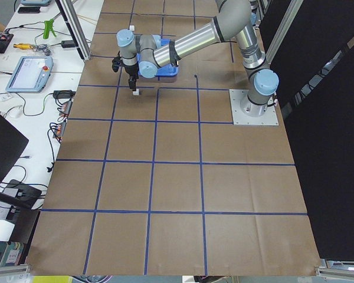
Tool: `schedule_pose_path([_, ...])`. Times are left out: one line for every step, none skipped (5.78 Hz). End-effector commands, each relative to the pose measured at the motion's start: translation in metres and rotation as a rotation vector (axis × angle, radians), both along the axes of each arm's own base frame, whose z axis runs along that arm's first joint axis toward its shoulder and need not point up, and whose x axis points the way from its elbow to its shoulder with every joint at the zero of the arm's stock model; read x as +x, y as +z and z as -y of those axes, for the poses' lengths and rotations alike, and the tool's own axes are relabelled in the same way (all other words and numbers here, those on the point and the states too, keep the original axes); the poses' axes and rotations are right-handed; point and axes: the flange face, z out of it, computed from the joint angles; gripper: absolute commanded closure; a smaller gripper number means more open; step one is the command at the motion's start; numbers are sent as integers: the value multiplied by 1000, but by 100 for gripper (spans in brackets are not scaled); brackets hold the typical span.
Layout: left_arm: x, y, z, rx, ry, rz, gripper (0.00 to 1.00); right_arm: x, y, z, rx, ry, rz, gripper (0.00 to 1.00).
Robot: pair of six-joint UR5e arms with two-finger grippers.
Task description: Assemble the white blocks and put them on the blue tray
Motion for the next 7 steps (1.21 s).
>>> schedule_pose_path([0,-27,-4,3,-7,1,1,-9,-3,5,-1,430,-33,0])
schedule_pose_path([0,-28,-4,0,-7,2,33,-12,-9,13,10,699,-55,0])
schedule_pose_path([0,-27,-4,-2,-7,0,76,-16,-13,32,-39,946,-78,0])
schedule_pose_path([1,-22,-3,-12,-10,-1,100,-18,-18,42,-47,1139,-86,0])
schedule_pose_path([10,-15,0,-29,-15,1,100,-25,-28,58,-45,1329,-77,0])
schedule_pose_path([9,8,-7,-56,-88,8,100,-51,-39,88,-56,1420,-39,0])
schedule_pose_path([-16,32,-23,-63,-217,2,100,-77,-35,126,-90,1545,-22,0])
